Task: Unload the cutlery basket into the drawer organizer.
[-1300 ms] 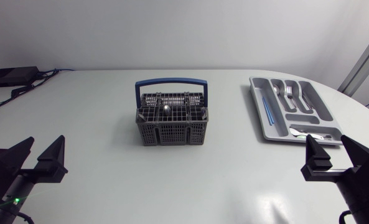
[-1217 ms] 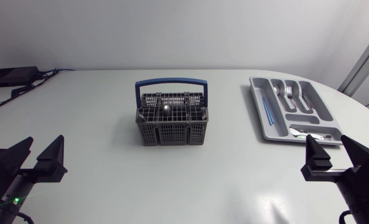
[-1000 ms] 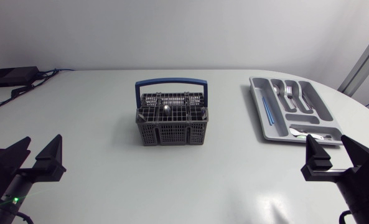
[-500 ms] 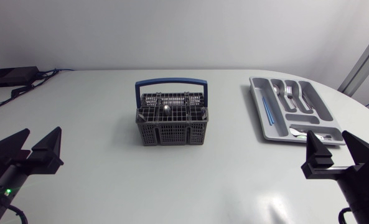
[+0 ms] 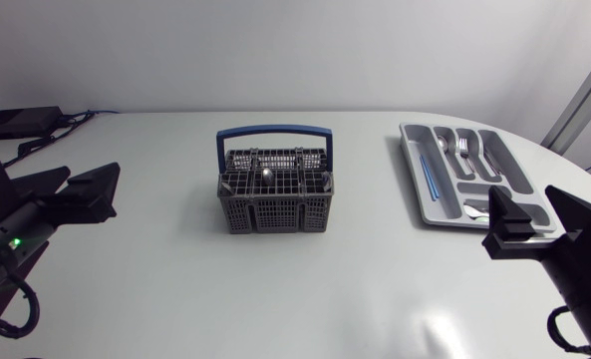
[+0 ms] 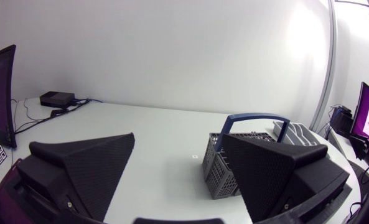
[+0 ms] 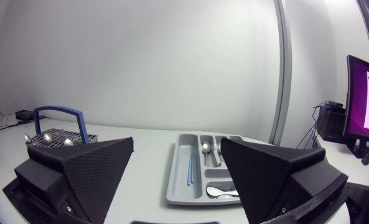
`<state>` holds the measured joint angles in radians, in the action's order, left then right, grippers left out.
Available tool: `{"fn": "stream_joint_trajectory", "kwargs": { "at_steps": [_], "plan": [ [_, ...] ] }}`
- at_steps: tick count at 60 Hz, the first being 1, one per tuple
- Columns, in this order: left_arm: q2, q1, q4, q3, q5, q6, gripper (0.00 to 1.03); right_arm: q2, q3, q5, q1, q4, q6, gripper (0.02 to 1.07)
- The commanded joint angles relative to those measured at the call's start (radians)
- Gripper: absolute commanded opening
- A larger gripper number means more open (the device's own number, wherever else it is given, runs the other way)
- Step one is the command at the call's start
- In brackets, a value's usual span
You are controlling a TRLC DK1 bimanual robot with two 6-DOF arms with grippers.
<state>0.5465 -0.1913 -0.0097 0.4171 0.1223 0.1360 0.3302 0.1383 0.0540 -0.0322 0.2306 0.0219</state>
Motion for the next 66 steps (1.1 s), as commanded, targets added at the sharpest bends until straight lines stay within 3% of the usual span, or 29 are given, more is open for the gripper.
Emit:
{"fn": "stream_joint_trajectory", "kwargs": {
  "at_steps": [1, 8, 15, 32, 41, 46, 51, 66],
  "plan": [
    [0.061, -0.022, -0.001, 0.068, 0.022, 0.017, 0.99, 0.086, 0.057, 0.017, -0.026, 0.038, -0.025, 1.03],
    [0.168, -0.059, -0.038, 0.147, 0.077, 0.036, 0.99, 0.191, 0.118, 0.05, -0.077, 0.049, -0.036, 1.03],
    [0.291, -0.06, -0.147, 0.258, 0.077, 0.079, 0.99, 0.286, 0.178, 0.072, -0.11, 0.052, -0.054, 1.03],
    [0.421, -0.152, -0.246, 0.402, 0.076, 0.125, 0.99, 0.468, 0.311, 0.187, -0.222, 0.041, -0.077, 1.02],
    [0.563, -0.158, -0.398, 0.52, -0.012, 0.155, 0.99, 0.555, 0.374, 0.224, -0.233, 0.026, -0.108, 1.02],
    [0.73, -0.132, -0.599, 0.649, -0.156, 0.169, 0.99, 0.589, 0.406, 0.227, -0.236, -0.004, -0.126, 1.02],
    [0.834, -0.129, -0.711, 0.741, -0.151, 0.174, 0.99, 0.616, 0.437, 0.231, -0.25, -0.037, -0.14, 1.02],
    [0.943, -0.099, -0.822, 0.92, -0.148, 0.172, 0.99, 0.645, 0.457, 0.256, -0.304, -0.063, -0.146, 1.02]
  ]
}}
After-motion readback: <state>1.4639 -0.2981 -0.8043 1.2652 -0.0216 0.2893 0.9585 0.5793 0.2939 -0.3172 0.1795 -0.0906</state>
